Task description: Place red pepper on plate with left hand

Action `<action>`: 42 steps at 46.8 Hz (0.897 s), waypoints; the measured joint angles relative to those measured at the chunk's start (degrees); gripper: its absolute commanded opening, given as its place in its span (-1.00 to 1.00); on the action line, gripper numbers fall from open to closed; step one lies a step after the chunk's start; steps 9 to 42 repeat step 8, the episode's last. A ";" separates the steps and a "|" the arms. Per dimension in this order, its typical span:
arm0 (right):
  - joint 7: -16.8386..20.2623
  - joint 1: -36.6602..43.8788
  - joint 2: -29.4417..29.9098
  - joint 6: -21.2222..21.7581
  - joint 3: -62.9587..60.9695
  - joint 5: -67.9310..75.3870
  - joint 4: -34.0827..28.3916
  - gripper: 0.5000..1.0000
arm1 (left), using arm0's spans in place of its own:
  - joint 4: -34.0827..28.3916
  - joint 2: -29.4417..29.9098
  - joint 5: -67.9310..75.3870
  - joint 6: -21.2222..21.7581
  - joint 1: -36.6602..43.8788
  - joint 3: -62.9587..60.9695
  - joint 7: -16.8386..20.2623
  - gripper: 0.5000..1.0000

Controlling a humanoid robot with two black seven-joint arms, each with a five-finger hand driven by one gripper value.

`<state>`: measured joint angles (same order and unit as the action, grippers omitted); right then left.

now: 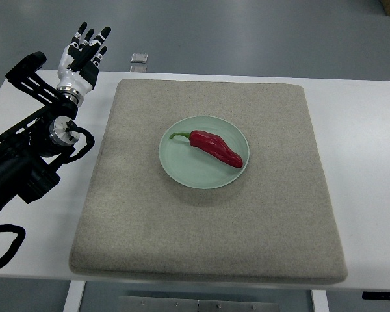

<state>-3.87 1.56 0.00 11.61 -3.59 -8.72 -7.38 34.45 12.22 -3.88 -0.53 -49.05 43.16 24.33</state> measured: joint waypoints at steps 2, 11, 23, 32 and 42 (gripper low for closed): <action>0.00 0.00 0.00 0.18 0.03 -0.24 -0.22 0.73 | 0.00 0.00 0.08 0.01 0.00 0.00 0.01 0.99; 0.00 0.02 0.00 -0.09 0.00 -0.03 -0.25 0.73 | 0.00 0.00 0.11 0.01 0.03 -0.09 0.08 0.99; 0.00 0.02 0.00 -0.09 0.00 -0.03 -0.25 0.73 | 0.00 0.00 0.11 0.01 0.03 -0.09 0.08 0.99; 0.00 0.02 0.00 -0.09 0.00 -0.03 -0.25 0.73 | 0.00 0.00 0.11 0.01 0.03 -0.09 0.08 0.99; 0.00 0.02 0.00 -0.09 0.00 -0.03 -0.25 0.73 | 0.00 0.00 0.11 0.01 0.03 -0.09 0.08 0.99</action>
